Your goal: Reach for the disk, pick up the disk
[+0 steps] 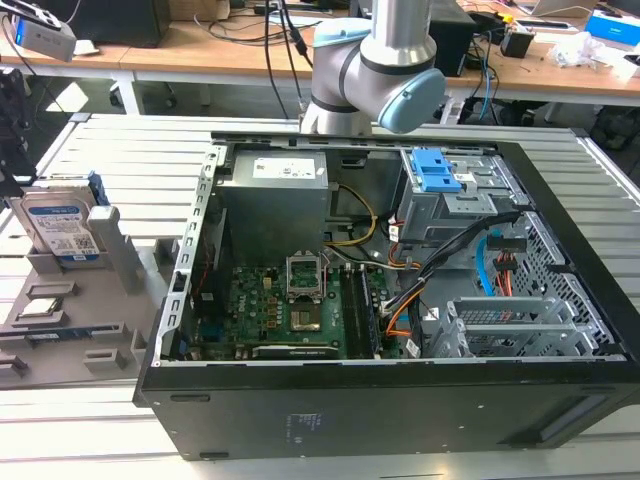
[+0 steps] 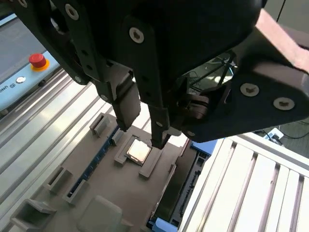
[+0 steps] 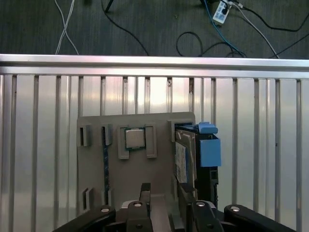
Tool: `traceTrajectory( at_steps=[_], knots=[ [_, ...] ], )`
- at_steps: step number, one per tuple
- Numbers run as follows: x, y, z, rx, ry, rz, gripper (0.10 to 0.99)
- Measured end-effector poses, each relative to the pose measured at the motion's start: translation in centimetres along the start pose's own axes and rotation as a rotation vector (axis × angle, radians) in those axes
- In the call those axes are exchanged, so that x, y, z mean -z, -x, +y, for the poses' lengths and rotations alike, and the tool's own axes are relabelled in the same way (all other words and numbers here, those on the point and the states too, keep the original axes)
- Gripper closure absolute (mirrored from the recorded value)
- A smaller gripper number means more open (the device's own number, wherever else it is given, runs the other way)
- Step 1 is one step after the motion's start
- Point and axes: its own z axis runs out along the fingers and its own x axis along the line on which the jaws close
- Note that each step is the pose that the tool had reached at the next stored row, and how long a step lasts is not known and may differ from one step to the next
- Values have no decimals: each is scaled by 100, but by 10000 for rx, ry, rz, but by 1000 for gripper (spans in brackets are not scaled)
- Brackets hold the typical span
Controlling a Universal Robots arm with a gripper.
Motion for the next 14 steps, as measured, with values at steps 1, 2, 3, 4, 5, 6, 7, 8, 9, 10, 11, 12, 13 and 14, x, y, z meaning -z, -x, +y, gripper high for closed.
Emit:
traceTrajectory(
  at_steps=[1, 2, 3, 4, 5, 6, 7, 8, 9, 10, 11, 12, 13, 14],
  knots=[
    [0, 0, 0, 3, 0, 0, 612],
    [0, 0, 0, 8, -1, 0, 612],
    [0, 0, 0, 11, -1, 1, 545],
    [-1, 8, 0, 12, -2, -1, 545],
    [0, 37, -1, 13, 0, 0, 545],
    [0, 81, -1, 12, 0, 1, 545],
    [0, 141, -3, 13, 0, 1, 545],
    [0, 212, -3, 12, -2, 2, 545],
    [0, 268, -4, 11, 0, 4, 545],
    [0, 309, -5, 12, 0, 3, 545],
    [0, 325, -5, 12, -1, 3, 545],
    [-3, 333, -2, 12, 0, 4, 545],
    [-16, 340, 8, 4, -2, 6, 545],
    [-26, 343, 16, -3, -1, 10, 545]
  ],
)
